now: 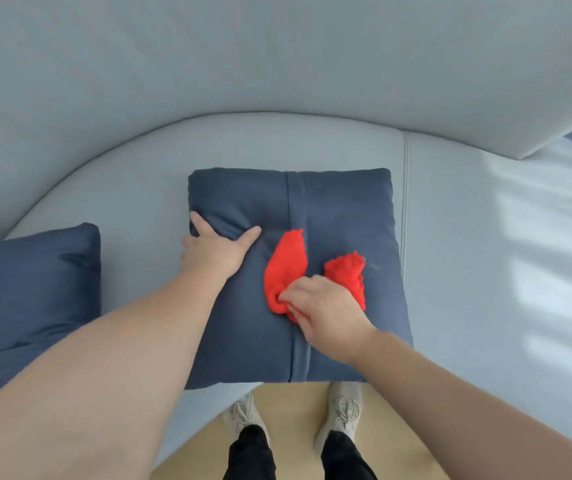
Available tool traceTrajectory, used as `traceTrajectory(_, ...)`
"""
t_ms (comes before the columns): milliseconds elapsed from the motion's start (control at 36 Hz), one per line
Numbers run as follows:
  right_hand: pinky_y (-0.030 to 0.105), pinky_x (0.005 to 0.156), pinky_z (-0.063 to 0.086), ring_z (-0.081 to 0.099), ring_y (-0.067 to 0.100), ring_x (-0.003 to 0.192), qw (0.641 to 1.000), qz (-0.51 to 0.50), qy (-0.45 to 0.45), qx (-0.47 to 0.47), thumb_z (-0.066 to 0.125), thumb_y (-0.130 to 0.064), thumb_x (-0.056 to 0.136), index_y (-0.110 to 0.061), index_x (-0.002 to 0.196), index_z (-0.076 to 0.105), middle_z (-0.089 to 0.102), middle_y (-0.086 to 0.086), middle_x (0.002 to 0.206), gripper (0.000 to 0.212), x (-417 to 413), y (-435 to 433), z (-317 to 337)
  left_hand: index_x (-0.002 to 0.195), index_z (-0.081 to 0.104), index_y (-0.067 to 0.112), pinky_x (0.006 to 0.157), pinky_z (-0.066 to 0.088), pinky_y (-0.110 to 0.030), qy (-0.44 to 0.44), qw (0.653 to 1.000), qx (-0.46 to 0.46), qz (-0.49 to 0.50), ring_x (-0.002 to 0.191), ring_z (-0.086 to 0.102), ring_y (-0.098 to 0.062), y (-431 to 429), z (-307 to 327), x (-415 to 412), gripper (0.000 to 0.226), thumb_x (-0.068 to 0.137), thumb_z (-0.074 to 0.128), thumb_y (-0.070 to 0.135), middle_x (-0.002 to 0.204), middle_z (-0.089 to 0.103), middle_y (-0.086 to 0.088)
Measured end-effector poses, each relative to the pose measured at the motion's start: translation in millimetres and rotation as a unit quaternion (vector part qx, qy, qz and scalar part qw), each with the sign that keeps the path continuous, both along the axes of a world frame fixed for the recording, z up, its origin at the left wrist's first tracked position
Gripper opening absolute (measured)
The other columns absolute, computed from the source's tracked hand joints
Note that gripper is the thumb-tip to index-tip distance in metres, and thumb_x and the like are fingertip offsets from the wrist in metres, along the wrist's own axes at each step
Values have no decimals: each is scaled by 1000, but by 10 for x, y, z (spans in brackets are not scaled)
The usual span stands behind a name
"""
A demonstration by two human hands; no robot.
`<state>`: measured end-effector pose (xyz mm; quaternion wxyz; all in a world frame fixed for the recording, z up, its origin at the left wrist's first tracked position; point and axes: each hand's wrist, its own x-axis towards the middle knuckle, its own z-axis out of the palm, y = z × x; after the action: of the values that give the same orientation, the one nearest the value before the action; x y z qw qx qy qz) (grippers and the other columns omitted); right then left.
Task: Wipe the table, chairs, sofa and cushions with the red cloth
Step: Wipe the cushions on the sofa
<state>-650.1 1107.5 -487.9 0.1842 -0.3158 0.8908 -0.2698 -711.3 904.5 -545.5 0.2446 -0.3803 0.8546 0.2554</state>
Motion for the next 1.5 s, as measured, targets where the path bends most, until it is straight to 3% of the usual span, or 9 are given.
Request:
traceTrajectory(167,40,80,48,60,32,83,993,63,-94,-22,52,-6,92,-5,104,70,66,12,96,22,553,301,89,148,-12,31,99,39,-50,8,1000,11,10,124,41,-38,0,89,46,130,51,49,92,144,30,-15)
traceTrajectory(389,8,57,45,59,0,58,942,-260,-90,-193,50,-13,96,-26,98,64,66,-18,72,19,-380,425,593,149,-8,31,98,40,-53,21,1000,1,18,123,41,-38,53,115,115,129,49,45,94,142,31,-13)
traceTrajectory(611,33,109,29,39,29,129,973,-207,-57,89,55,-30,95,-25,134,55,43,3,145,40,-1201,610,-146,149,-9,31,101,37,-54,21,999,-2,29,126,38,-38,48,-5,77,127,53,49,91,145,29,-13)
traceTrajectory(750,37,96,41,57,34,109,974,-227,6,-14,62,-7,88,-10,114,69,60,11,119,27,-414,706,-304,149,-11,29,99,37,-50,7,1000,-8,29,126,38,-39,71,-27,50,127,56,50,90,146,27,-13)
traceTrajectory(861,17,91,32,63,29,98,980,-195,-26,-21,66,-2,81,-9,103,72,64,9,107,23,387,794,-213,149,-12,30,96,39,-48,-7,1000,-18,23,123,40,-39,74,-26,117,127,55,48,91,145,28,-13)
traceTrajectory(1000,34,87,48,61,19,93,986,-92,-126,-56,61,-5,86,-13,103,72,62,-2,107,22,857,950,-79,148,-11,33,97,40,-51,-8,1000,-6,27,123,40,-38,80,-9,134,128,50,45,94,145,27,-11)
traceTrajectory(1111,12,86,44,56,-4,99,963,-195,-116,-145,58,-5,83,-16,104,71,58,-15,107,27,674,985,176,148,-6,36,101,38,-50,17,999,34,30,128,38,-35,58,30,178,125,50,43,94,146,28,-8)
traceTrajectory(1250,25,61,50,61,15,76,924,-275,-104,-242,54,-15,88,-31,106,64,60,-6,95,27,-220,543,535,148,25,24,111,27,-42,102,976,151,118,135,36,-28,-185,117,363,80,85,30,72,150,35,-1)
traceTrajectory(1500,40,82,43,51,33,104,995,-77,51,41,48,-18,94,-19,115,63,57,7,116,26,-1048,-902,145,105,61,33,76,47,-41,23,905,354,234,99,61,-18,-579,154,715,58,94,14,66,105,67,6)
